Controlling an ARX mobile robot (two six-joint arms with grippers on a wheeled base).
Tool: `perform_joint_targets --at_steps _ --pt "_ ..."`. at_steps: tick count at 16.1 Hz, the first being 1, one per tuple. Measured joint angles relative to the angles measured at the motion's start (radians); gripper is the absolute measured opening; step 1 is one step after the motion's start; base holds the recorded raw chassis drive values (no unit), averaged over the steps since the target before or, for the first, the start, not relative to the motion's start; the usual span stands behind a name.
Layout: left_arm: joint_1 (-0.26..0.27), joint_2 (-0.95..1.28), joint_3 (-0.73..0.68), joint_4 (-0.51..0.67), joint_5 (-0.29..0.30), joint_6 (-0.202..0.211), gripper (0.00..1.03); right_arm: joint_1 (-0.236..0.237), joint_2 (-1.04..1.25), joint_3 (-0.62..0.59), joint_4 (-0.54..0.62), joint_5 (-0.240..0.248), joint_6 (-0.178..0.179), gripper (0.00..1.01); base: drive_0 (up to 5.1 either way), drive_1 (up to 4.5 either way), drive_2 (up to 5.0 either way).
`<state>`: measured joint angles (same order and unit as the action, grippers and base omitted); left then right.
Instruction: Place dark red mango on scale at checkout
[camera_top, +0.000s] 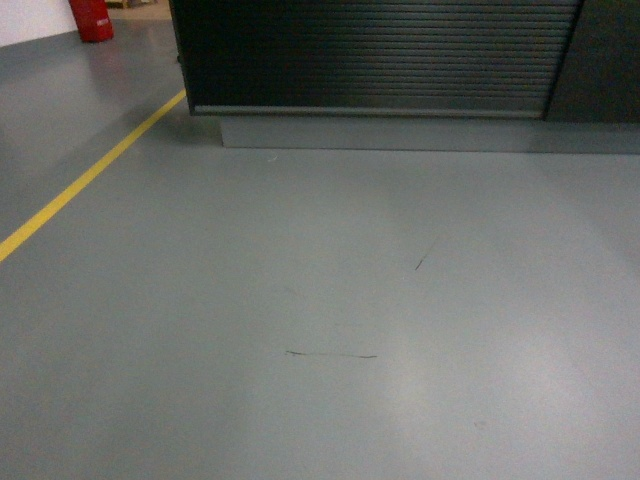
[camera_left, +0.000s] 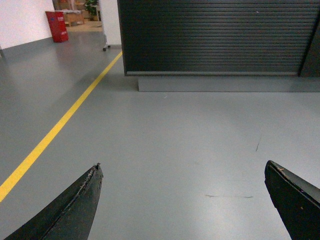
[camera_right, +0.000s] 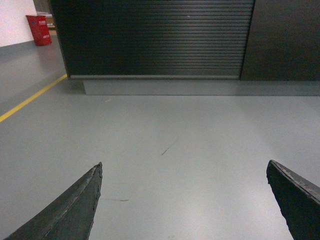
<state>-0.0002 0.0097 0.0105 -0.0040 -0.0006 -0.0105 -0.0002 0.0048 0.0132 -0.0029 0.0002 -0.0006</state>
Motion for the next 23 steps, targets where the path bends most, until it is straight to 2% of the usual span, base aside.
perform_joint_targets --at_steps 7,23 --pt "0.000 0.000 0.000 0.001 0.000 0.000 0.98 0.000 0.000 0.000 -0.002 0.000 0.000 0.98 0.0 0.00 0.0" --pt "0.000 0.000 0.000 0.000 0.000 0.000 0.98 0.000 0.000 0.000 -0.002 0.000 0.000 0.98 0.0 4.27 -4.3"
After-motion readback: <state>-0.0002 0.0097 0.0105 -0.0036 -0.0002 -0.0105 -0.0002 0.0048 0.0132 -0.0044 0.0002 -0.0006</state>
